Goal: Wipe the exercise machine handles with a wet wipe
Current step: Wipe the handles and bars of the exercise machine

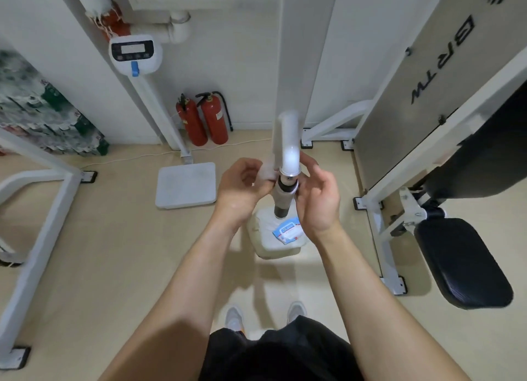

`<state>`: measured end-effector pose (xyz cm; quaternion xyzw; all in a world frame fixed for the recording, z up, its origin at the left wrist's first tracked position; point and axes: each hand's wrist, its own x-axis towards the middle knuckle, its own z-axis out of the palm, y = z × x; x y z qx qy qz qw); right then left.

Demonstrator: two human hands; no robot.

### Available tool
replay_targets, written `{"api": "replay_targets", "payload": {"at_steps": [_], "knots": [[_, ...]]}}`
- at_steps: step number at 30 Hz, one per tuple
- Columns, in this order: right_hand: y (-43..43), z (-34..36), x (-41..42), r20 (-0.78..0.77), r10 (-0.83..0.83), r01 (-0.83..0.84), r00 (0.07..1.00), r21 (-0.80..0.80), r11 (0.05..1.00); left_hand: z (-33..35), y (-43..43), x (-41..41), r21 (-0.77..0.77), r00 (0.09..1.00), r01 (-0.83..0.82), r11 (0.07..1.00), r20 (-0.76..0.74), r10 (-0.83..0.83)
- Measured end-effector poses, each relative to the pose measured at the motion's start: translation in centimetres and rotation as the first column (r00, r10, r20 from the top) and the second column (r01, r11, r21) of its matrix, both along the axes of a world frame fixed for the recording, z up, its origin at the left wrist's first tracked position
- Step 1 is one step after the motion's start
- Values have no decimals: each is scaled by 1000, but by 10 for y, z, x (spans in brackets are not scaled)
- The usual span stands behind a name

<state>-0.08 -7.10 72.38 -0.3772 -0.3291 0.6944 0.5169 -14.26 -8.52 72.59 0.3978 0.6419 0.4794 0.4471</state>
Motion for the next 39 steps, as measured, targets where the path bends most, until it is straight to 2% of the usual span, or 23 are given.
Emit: {"api": "replay_targets", "payload": {"at_steps": [2,5,7,10,12,14,15,16,18,19,20,22,24,26,28,29,32,34,36,37,39], "knots": [[-6,1,-8,5,-58,58,998,16,998,3,-8,-9,3,999,19,1000,-28,-19],[-17,-3,-14,0,-114,114,993,5,993,-1,-29,-14,8,991,136,991,-14,-136],[-24,-6,-15,28,-103,103,994,3,995,-2,-37,-4,14,982,188,982,11,-188],[-32,-10,-11,32,-49,48,998,33,998,-1,-36,12,15,989,143,990,21,-143],[-35,-8,-9,121,-2,-11,993,112,994,4,-36,12,-1,989,136,991,58,-136],[-35,-10,-6,226,23,-59,974,153,986,12,-41,12,-24,965,227,974,143,-221],[-35,-11,-4,270,29,-75,962,163,984,14,-44,11,-21,953,276,961,132,-271],[-34,-13,-3,316,31,-90,948,172,981,17,-46,11,1,948,314,950,62,-313],[-31,-15,-4,382,31,-108,924,182,977,20,-46,11,80,907,388,918,-214,-364],[-29,-14,-8,384,41,-113,922,169,979,23,-43,13,132,888,383,914,-327,-324],[-26,-14,-12,388,42,-111,921,158,981,26,-41,13,197,895,330,923,-377,-240],[-19,-13,-25,439,-20,-51,898,149,988,36,-33,15,270,952,118,956,-305,-31],[-13,-6,-32,485,-74,12,871,129,992,45,-20,18,206,981,-30,978,-181,68],[-8,4,-30,480,-35,-34,876,135,990,46,-8,21,132,987,-21,991,-156,42],[-3,11,-27,455,-14,-91,890,208,974,49,0,22,163,965,24,986,-263,19],[-1,10,-28,449,-61,-70,891,271,960,50,3,23,190,951,41,981,-307,20],[3,-9,-36,449,-311,158,838,345,925,52,7,25,235,927,73,969,-373,21],[3,-29,-40,470,-406,258,784,349,901,52,9,26,249,935,80,965,-355,15],[4,-56,-36,491,-310,191,814,279,941,52,13,23,225,944,97,970,-329,-18],[5,-69,-31,529,-198,106,825,200,974,52,15,21,210,944,111,971,-328,-37],[10,-86,-18,635,64,-106,770,28,994,54,17,16,201,936,137,970,-346,-60]]}}
